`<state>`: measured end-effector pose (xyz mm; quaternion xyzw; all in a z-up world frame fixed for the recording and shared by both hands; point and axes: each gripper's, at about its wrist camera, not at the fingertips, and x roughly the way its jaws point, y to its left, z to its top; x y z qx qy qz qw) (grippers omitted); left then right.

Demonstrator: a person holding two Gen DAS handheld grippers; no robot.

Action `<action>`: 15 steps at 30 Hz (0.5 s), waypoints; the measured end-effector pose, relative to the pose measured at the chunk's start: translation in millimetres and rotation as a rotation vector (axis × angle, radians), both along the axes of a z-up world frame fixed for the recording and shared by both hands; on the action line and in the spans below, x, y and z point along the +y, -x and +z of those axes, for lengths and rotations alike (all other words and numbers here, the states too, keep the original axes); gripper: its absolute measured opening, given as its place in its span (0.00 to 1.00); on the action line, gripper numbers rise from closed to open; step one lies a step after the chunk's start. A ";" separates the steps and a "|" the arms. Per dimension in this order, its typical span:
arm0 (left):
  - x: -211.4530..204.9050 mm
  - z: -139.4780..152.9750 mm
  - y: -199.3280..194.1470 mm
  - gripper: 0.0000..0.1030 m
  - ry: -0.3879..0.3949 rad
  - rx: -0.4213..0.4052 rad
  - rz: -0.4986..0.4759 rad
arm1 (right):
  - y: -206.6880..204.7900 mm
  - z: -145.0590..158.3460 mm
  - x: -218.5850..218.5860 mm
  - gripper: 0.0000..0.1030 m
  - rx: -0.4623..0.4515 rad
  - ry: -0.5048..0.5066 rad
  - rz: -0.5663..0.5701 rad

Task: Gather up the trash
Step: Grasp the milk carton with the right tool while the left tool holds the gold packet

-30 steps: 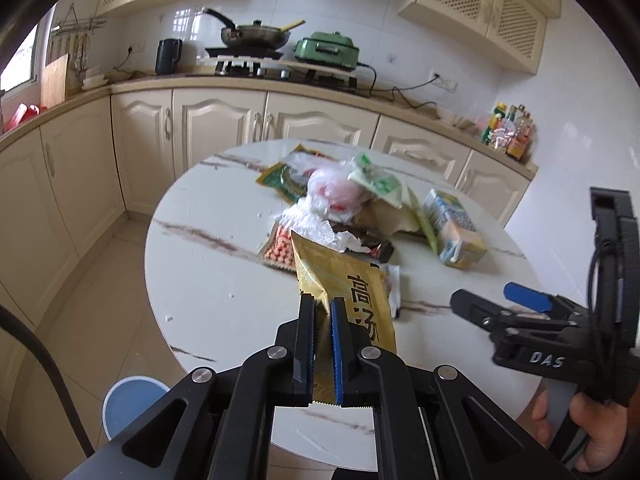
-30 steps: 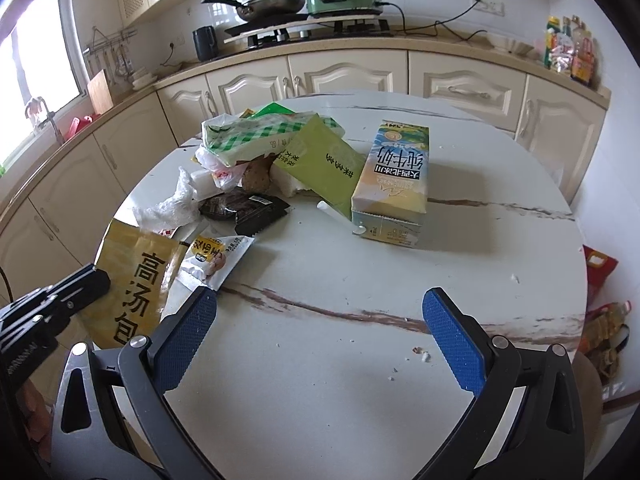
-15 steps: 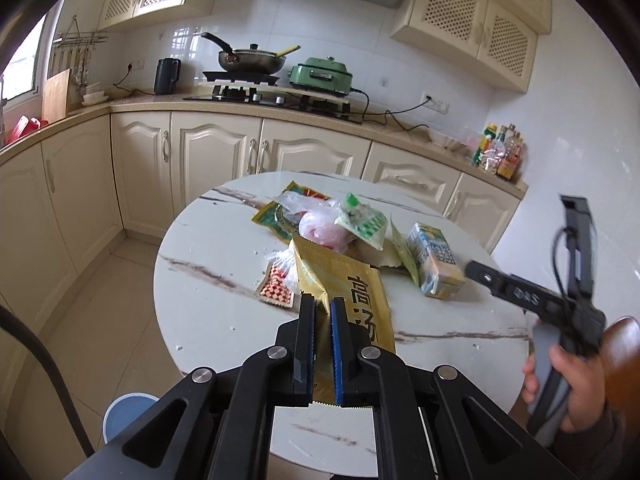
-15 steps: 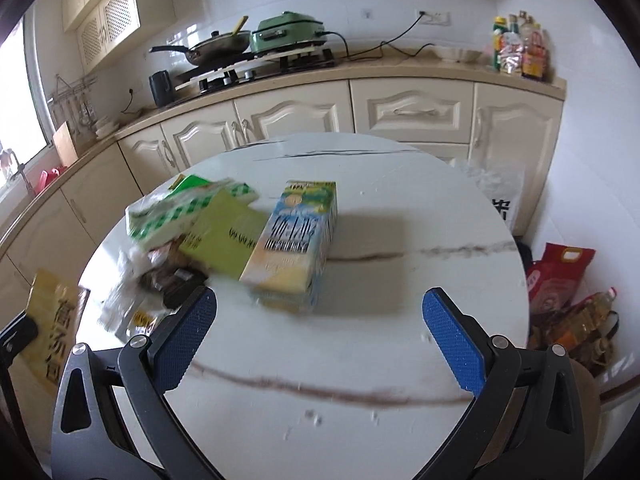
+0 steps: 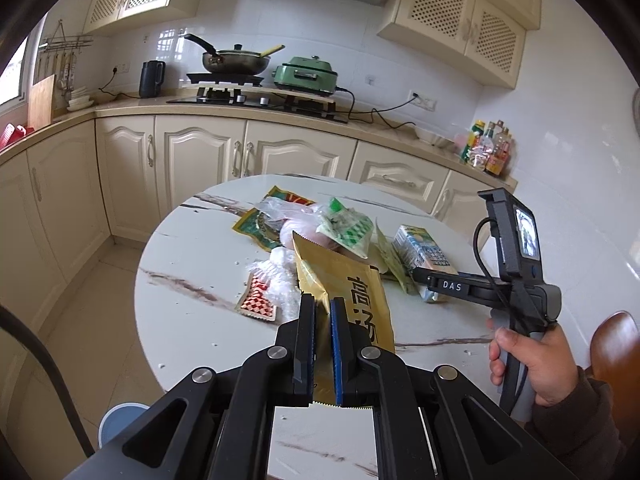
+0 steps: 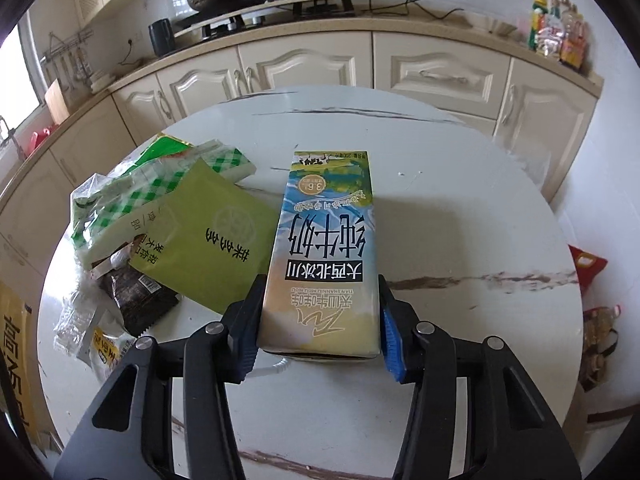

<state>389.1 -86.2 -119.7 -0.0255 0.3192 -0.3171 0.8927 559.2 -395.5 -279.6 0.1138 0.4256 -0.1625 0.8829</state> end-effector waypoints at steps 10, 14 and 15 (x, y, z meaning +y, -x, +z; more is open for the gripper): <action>6.4 5.0 4.5 0.03 0.028 -0.018 -0.024 | 43.2 40.0 5.3 0.46 -0.125 0.009 -0.030; 14.6 8.9 13.3 0.03 0.041 -0.036 -0.022 | 57.3 65.3 23.4 0.46 -0.191 0.011 0.000; 17.3 10.1 15.8 0.03 0.045 -0.039 -0.023 | 60.2 73.8 30.2 0.46 -0.213 0.003 0.016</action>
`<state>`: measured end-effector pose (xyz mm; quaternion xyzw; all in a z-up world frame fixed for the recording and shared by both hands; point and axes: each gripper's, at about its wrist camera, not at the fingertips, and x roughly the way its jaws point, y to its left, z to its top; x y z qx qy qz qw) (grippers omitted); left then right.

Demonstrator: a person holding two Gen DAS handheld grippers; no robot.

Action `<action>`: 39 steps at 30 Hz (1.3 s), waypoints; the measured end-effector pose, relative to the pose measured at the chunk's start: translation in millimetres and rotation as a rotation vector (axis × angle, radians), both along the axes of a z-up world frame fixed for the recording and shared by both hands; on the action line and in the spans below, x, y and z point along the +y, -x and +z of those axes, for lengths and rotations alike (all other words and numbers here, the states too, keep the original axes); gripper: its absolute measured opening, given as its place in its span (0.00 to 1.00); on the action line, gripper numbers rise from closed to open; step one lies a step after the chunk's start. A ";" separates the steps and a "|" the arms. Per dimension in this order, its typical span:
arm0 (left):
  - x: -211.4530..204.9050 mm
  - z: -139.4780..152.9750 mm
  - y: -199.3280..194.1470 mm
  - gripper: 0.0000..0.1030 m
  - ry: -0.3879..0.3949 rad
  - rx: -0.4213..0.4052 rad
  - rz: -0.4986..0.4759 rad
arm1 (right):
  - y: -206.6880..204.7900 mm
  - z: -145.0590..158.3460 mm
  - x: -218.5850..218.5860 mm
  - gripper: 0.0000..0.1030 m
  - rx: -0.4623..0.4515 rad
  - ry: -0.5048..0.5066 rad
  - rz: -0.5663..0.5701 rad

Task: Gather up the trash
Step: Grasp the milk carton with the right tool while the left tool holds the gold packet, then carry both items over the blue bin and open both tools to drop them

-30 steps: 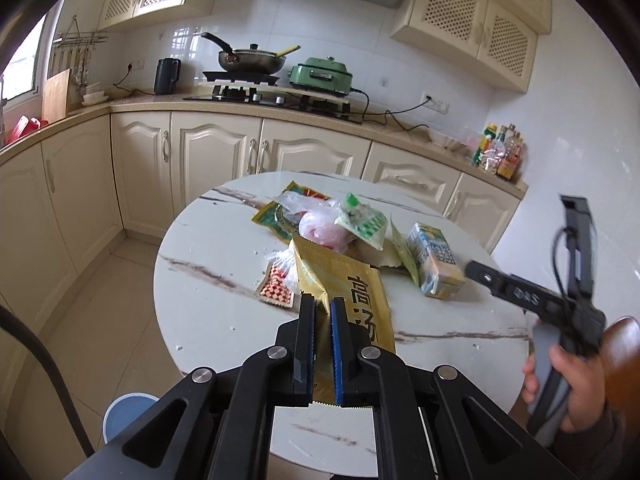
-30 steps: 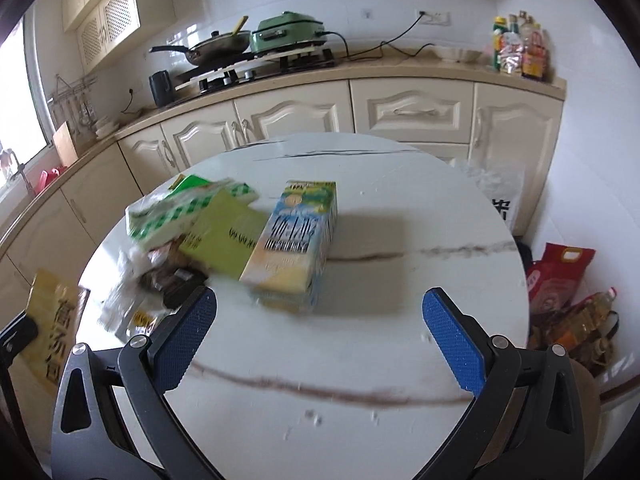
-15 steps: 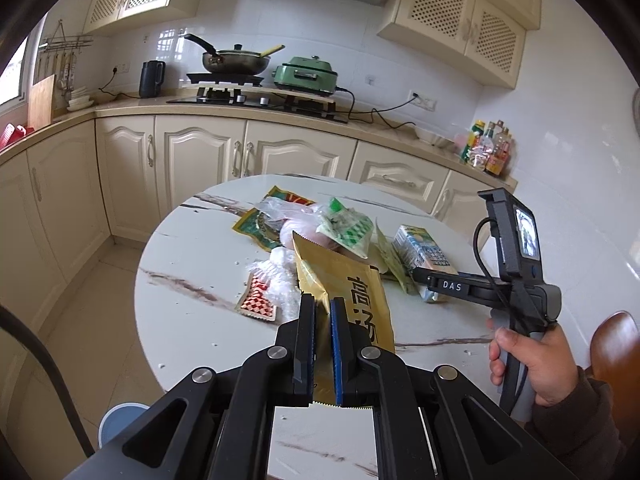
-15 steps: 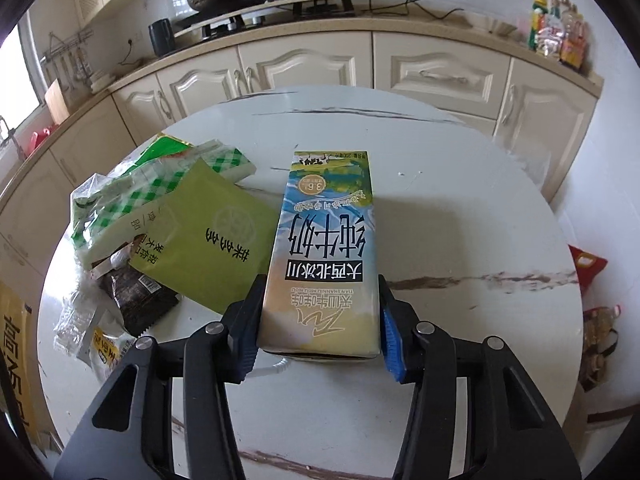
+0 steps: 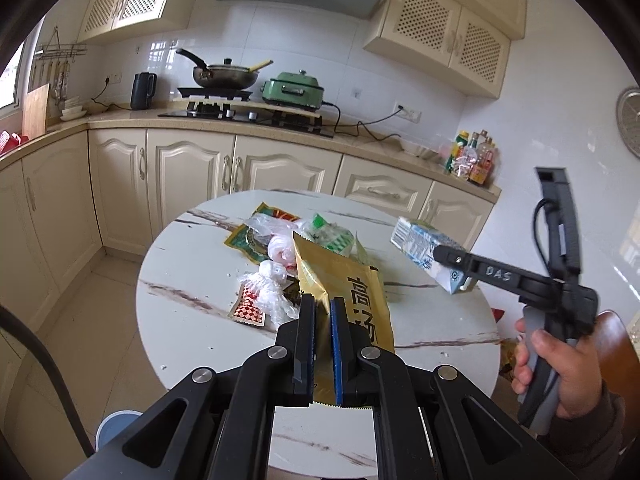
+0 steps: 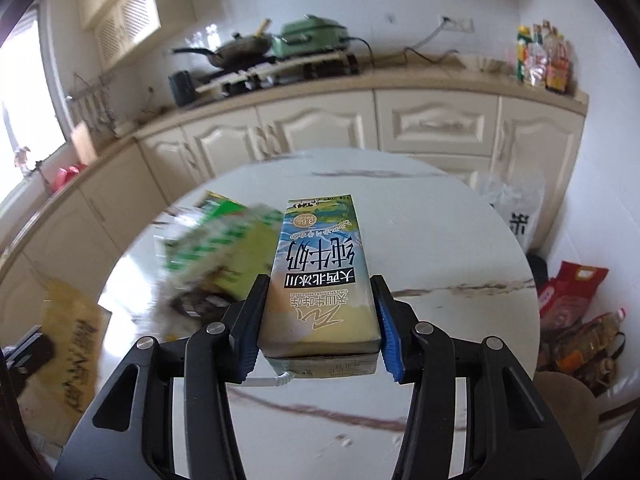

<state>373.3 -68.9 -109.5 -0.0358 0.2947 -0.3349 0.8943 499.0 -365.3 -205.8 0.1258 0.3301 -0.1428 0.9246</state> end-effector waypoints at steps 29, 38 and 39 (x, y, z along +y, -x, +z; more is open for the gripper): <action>262.5 -152.6 -70.1 0.03 -0.149 0.337 0.469 | -154.9 -163.3 388.0 0.46 0.298 -0.017 0.699; 275.5 -288.9 -162.0 0.03 -0.209 0.625 0.458 | -211.3 -347.5 407.8 0.46 0.642 -0.173 0.670; 275.1 -298.6 -170.8 0.03 -0.214 0.640 0.454 | -216.3 -362.0 408.3 0.46 0.666 -0.183 0.667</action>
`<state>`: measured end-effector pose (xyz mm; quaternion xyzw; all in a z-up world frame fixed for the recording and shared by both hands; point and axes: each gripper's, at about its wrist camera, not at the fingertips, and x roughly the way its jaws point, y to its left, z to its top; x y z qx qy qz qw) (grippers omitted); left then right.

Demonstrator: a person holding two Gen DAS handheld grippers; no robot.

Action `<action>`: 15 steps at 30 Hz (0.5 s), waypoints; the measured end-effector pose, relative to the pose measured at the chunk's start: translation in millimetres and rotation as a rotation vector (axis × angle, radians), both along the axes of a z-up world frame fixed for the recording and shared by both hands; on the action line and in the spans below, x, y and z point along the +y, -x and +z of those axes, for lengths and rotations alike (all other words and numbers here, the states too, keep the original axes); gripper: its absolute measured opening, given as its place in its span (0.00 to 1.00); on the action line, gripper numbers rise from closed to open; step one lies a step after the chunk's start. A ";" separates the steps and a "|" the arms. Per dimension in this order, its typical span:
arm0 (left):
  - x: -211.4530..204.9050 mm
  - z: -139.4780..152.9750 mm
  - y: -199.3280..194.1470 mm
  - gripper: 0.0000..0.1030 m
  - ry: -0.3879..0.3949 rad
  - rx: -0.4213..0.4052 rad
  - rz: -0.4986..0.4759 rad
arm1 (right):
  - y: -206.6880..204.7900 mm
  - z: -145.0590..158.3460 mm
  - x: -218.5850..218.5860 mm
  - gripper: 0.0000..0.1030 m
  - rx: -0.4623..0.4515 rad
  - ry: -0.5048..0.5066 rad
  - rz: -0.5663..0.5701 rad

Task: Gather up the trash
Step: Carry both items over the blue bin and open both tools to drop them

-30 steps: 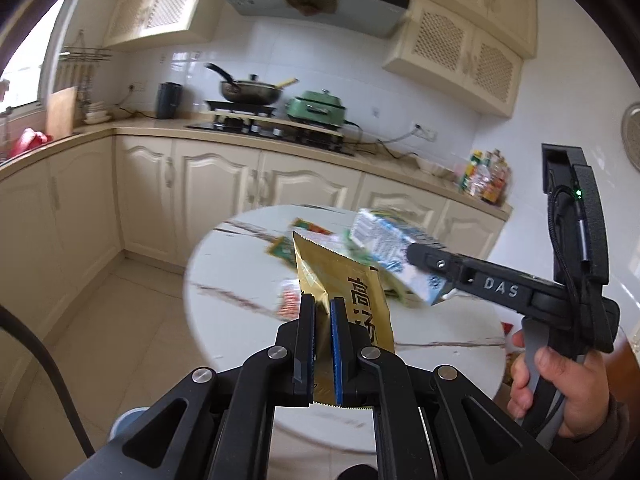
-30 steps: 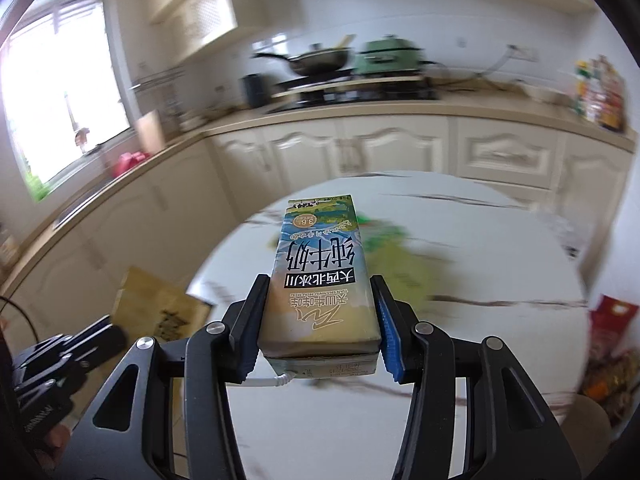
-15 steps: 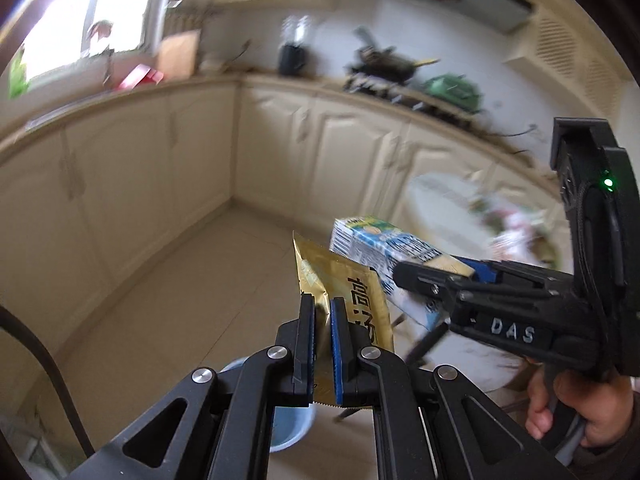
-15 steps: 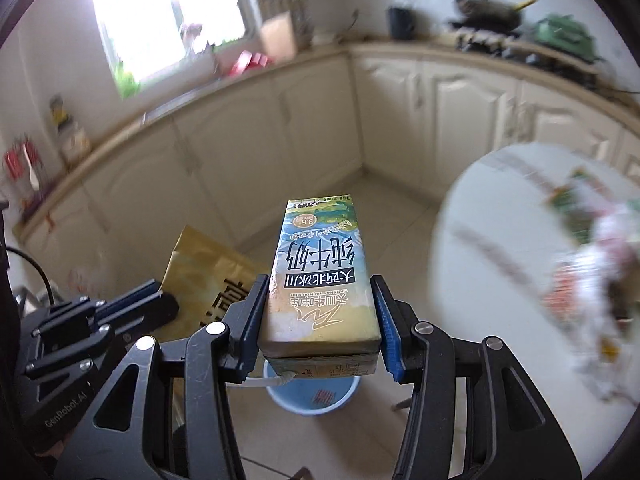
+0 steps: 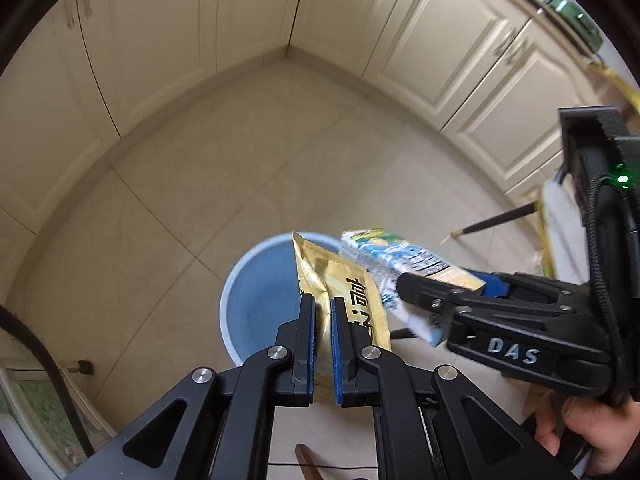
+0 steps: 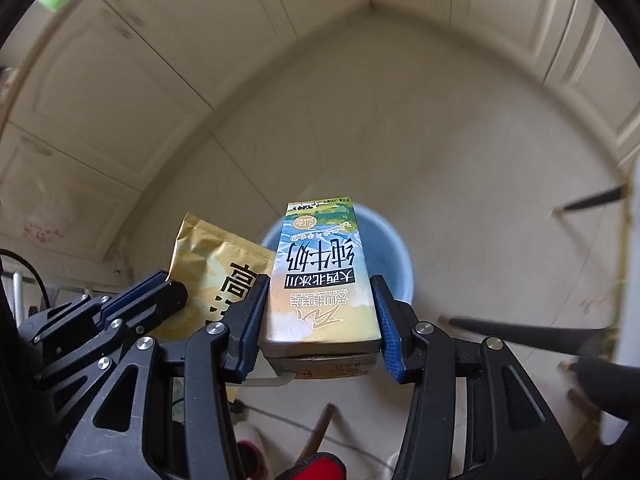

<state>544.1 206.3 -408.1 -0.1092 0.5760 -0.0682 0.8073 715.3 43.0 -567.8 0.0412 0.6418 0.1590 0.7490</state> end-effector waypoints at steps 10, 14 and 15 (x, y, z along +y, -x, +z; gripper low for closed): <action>-9.4 -64.4 -66.1 0.04 -0.035 0.117 -0.014 | -16.6 -89.1 -8.4 0.61 0.150 -0.072 -0.041; -16.6 -77.7 -64.0 0.06 -0.049 0.130 -0.021 | -11.0 -81.7 -10.6 0.80 0.130 -0.071 -0.049; -18.1 -77.9 -62.4 0.06 -0.044 0.128 -0.023 | -13.2 -80.2 -5.8 0.80 0.120 -0.069 -0.048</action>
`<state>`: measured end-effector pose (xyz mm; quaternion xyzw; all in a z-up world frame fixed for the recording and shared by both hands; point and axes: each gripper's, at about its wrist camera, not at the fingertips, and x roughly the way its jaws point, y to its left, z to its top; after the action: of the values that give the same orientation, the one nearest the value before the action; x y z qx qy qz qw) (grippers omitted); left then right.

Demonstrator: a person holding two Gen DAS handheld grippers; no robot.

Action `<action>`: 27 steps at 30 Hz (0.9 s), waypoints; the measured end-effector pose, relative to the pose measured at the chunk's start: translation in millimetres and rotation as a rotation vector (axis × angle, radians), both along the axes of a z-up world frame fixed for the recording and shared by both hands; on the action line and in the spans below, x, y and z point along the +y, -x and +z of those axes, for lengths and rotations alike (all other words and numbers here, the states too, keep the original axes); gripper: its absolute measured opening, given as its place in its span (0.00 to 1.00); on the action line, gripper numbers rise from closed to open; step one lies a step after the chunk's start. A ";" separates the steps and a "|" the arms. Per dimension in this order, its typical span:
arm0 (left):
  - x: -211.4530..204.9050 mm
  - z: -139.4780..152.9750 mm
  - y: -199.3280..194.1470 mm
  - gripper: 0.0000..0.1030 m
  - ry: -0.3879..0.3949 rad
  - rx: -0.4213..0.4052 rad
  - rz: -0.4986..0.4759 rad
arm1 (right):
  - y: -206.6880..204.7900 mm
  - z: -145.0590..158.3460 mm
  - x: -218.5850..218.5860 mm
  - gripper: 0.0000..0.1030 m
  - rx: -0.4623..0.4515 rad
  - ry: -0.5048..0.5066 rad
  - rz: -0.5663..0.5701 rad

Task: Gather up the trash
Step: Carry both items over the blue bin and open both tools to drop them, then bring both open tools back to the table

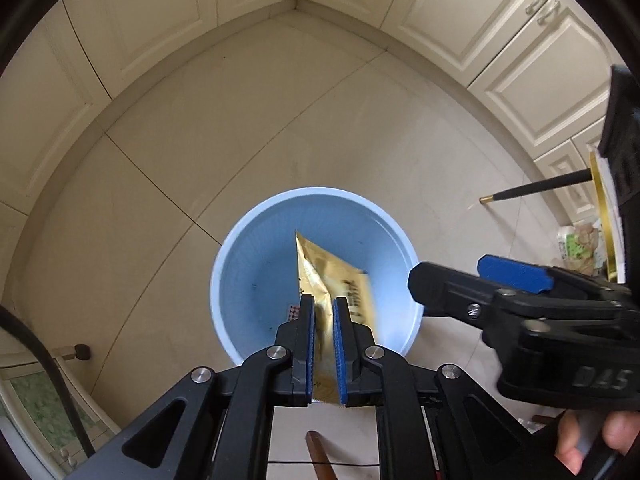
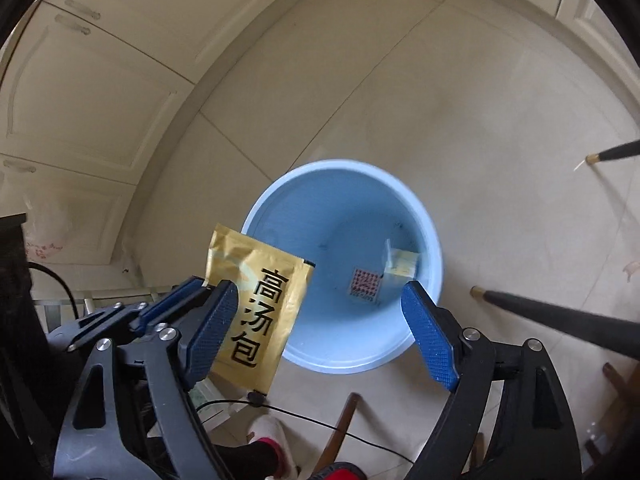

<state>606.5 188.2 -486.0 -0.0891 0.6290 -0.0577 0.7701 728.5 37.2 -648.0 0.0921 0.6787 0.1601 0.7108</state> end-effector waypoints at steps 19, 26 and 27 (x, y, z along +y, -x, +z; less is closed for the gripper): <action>32.9 189.0 37.7 0.48 -0.224 -0.357 0.260 | 46.8 170.1 3.4 0.81 -0.313 0.025 0.017; -13.1 292.2 87.3 0.64 -0.318 -0.609 0.268 | 107.4 288.6 1.3 0.90 -0.576 0.054 0.035; -23.8 305.3 96.2 0.67 -0.316 -0.644 0.258 | 120.3 308.8 -1.2 0.90 -0.621 0.058 0.029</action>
<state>510.3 164.3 -180.8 -0.0251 0.3394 0.1123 0.9336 608.2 36.0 -339.2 0.0089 0.4344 0.1714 0.8842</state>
